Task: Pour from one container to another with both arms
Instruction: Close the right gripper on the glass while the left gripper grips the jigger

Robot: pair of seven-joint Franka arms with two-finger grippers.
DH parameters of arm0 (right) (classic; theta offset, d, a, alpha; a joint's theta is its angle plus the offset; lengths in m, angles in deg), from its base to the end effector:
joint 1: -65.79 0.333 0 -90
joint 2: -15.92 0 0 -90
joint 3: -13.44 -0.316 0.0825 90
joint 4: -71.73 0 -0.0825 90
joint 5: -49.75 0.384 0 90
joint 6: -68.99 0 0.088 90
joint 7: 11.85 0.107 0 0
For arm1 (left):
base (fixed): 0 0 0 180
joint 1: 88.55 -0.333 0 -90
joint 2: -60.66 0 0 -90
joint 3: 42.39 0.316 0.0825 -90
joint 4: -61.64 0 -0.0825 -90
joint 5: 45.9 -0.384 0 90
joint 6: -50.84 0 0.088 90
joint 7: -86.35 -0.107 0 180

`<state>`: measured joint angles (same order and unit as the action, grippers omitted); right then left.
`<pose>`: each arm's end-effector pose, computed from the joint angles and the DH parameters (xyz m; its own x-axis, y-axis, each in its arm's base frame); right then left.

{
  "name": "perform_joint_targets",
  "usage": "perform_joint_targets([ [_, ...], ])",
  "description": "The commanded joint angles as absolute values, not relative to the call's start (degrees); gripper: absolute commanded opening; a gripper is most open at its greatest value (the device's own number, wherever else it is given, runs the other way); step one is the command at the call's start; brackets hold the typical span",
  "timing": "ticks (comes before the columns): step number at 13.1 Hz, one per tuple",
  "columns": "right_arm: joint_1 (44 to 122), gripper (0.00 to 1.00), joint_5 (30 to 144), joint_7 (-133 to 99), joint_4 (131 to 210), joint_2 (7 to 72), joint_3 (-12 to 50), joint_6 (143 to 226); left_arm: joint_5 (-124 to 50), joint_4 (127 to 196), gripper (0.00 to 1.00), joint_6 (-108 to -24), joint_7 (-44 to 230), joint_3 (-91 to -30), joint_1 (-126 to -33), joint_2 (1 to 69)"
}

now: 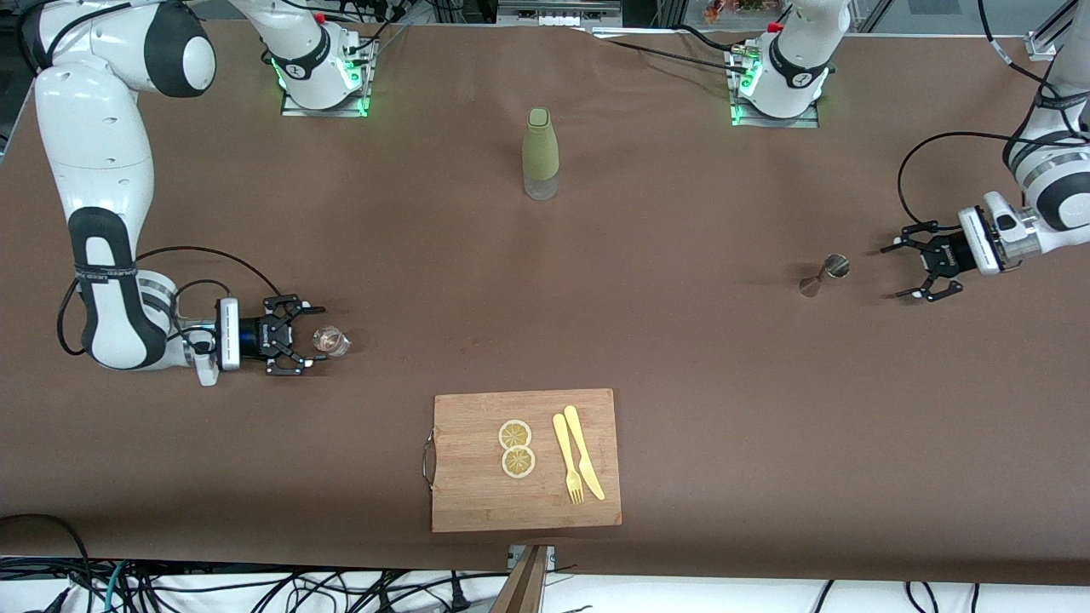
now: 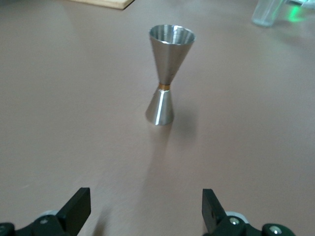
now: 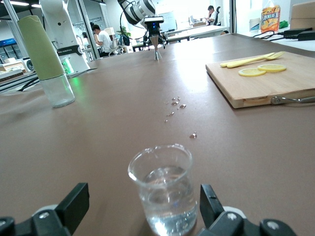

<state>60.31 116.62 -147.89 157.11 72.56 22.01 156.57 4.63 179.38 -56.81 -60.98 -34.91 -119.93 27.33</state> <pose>0.6317 -0.0412 0.0859 0.1284 0.3459 0.9294 0.9767 0.1183 -0.1790 0.4350 0.2804 0.1290 0.2316 -0.5763 0.7838 -0.9652 -0.2369 0.1110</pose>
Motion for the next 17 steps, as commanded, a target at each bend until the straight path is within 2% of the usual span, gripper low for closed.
perform_joint_targets([
  [1, 60.17, 1.00, 117.87, -149.30, 155.32, 74.27, 21.53, 156.97, 9.63, 179.23, 0.99, -51.92, -69.18, -35.09, -120.46, 24.81],
  [7, 60.17, 0.99, 117.87, -150.27, 155.05, 75.24, 19.51, 157.50, 12.90, 178.44, 0.99, -45.58, -80.80, -35.36, -119.50, 21.99],
  [8, 60.17, 0.98, 117.87, -150.27, 155.05, 75.24, 19.51, 157.50, 13.60, 178.36, 0.96, -45.40, -81.69, -35.44, -118.80, 21.20],
  [10, 60.17, 0.79, 117.95, -150.97, 155.05, 75.33, 19.51, 157.67, 16.57, 178.44, 0.95, -45.31, -85.37, -35.71, -116.95, 20.41],
  [12, 60.17, 0.42, 117.95, -151.15, 155.05, 75.33, 19.51, 157.59, 17.82, 178.35, 0.97, -44.88, -86.35, -35.71, -116.50, 19.35],
  [13, 60.08, 0.29, 117.95, -151.06, 155.05, 75.42, 19.51, 157.59, 18.00, 178.35, 0.97, -44.35, -86.44, -35.71, -116.42, 19.00],
  [14, 60.08, 0.24, 117.95, -150.98, 155.05, 75.42, 19.51, 157.59, 18.78, 178.01, 0.97, -44.09, -86.53, -35.71, -115.89, 18.82],
  [17, 59.90, 0.19, 118.04, -150.19, 155.05, 75.24, 19.42, 157.06, 20.45, 177.74, 0.96, -42.51, -88.71, -35.71, -114.75, 17.77],
])
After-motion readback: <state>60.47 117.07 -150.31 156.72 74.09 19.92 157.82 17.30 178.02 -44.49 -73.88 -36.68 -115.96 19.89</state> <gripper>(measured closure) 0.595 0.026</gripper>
